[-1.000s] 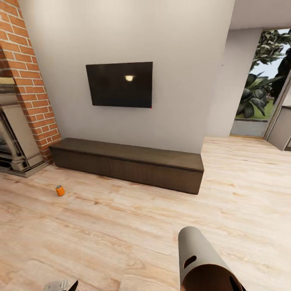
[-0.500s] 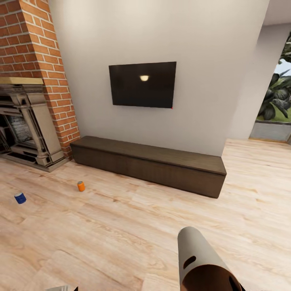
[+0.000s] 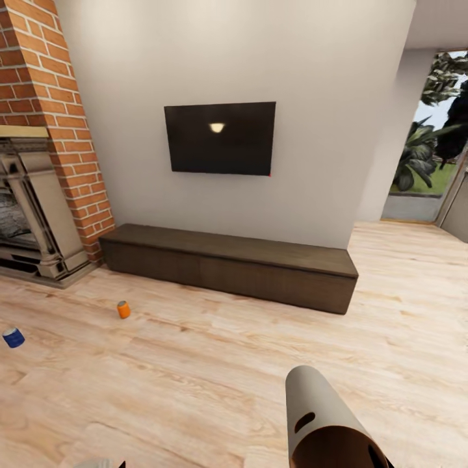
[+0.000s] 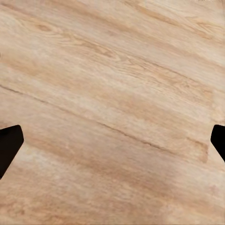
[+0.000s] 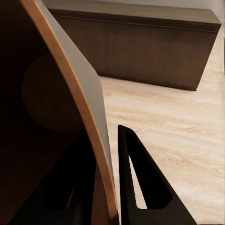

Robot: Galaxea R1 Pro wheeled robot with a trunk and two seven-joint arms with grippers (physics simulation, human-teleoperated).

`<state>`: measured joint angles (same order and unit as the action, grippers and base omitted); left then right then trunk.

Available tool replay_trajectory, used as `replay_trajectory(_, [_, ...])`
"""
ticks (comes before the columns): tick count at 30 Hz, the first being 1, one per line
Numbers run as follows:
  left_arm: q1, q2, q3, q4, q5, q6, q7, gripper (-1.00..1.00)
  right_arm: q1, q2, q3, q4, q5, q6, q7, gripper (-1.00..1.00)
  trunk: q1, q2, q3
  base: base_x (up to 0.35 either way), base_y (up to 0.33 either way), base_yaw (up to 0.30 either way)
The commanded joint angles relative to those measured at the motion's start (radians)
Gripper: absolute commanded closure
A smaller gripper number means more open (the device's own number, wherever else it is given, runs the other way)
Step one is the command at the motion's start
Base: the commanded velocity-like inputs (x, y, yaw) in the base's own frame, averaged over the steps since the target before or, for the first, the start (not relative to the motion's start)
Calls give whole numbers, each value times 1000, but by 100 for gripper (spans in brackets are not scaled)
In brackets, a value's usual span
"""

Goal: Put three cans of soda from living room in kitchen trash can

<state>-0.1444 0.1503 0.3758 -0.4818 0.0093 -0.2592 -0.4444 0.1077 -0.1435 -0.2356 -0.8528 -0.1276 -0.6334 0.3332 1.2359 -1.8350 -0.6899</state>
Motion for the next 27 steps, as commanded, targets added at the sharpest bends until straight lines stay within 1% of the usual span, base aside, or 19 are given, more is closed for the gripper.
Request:
replay_trajectory(1, [0,0,0,0,0,0,0,-100,0,0,0,0,-6,0,5,100,0,0,0,90,316,-97])
replay_trajectory(19, [0,0,0,0,0,0,0,-100,0,3,1,14,-4,0,4,100,0,0,1,103,316,-12])
replay_trajectory(27, [0,0,0,0,0,0,0,-100,0,5,1,14,-3,0,6,100,0,0,6,105,316,-147])
